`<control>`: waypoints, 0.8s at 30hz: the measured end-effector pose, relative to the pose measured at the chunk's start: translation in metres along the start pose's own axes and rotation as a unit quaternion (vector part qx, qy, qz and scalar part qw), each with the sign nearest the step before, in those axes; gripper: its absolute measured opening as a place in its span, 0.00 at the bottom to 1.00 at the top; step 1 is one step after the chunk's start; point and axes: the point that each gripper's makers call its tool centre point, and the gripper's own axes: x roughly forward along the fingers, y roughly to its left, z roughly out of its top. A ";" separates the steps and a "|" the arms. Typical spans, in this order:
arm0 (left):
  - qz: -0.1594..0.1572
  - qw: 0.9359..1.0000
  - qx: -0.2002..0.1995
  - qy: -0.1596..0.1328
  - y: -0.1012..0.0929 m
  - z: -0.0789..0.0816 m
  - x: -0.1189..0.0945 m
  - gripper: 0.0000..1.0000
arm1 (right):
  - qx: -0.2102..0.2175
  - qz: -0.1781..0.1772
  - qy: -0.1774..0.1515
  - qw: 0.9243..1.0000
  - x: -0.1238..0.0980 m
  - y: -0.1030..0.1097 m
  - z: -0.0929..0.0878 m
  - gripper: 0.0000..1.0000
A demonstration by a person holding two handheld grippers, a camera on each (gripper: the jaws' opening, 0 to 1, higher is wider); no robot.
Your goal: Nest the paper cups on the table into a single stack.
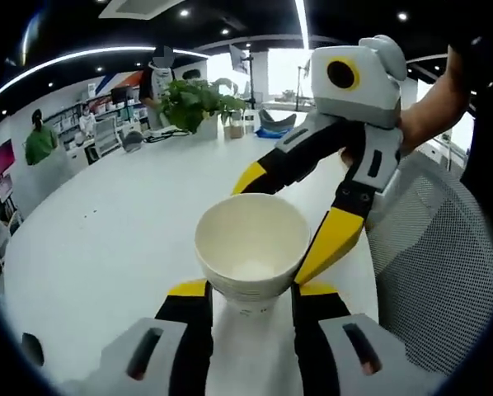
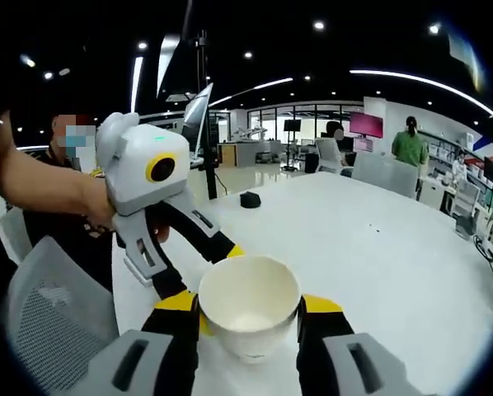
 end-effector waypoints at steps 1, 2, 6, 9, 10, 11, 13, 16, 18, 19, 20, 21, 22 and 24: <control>0.001 1.000 0.000 0.001 0.004 0.000 0.001 0.36 | 0.000 0.000 0.000 1.000 0.002 -0.002 0.001 0.46; 0.001 1.000 0.000 0.002 0.005 0.000 0.001 0.36 | 0.001 0.001 0.001 1.000 0.003 -0.003 0.001 0.46; 0.006 1.000 -0.001 0.007 0.020 0.002 0.004 0.36 | 0.003 0.002 0.001 1.000 0.013 -0.012 0.007 0.46; 0.013 1.000 -0.003 0.010 0.032 0.003 0.007 0.35 | 0.004 0.002 0.002 1.000 0.022 -0.023 0.010 0.46; 0.015 1.000 -0.006 0.011 0.035 0.004 0.007 0.35 | 0.005 0.003 0.003 1.000 0.024 -0.025 0.011 0.46; 0.016 1.000 -0.008 0.011 0.038 0.003 0.008 0.35 | 0.007 0.004 0.004 1.000 0.026 -0.025 0.012 0.46; 0.019 1.000 -0.015 0.011 0.045 0.003 0.010 0.35 | 0.012 0.003 0.005 1.000 0.030 -0.029 0.014 0.46; 0.022 0.999 -0.020 0.013 0.047 0.004 0.013 0.35 | 0.015 0.003 0.008 1.000 0.034 -0.033 0.014 0.46; 0.024 0.999 -0.022 0.017 0.049 0.004 0.015 0.35 | 0.016 0.003 0.010 1.000 0.037 -0.035 0.014 0.46; 0.025 0.999 -0.021 0.018 0.050 0.004 0.015 0.35 | 0.018 0.002 0.012 1.000 0.039 -0.041 0.012 0.46; 0.026 0.999 -0.022 0.020 0.051 0.003 0.016 0.35 | 0.019 0.002 0.012 1.000 0.040 -0.043 0.012 0.46; 0.027 0.999 -0.022 0.020 0.052 0.003 0.017 0.35 | 0.021 0.002 0.013 1.000 0.041 -0.044 0.011 0.46; 0.028 0.999 -0.022 0.020 0.052 0.003 0.017 0.35 | 0.022 0.001 0.013 1.000 0.041 -0.045 0.011 0.46; 0.031 0.999 -0.025 0.019 0.054 0.003 0.017 0.34 | 0.023 -0.001 0.013 1.000 0.040 -0.046 0.010 0.46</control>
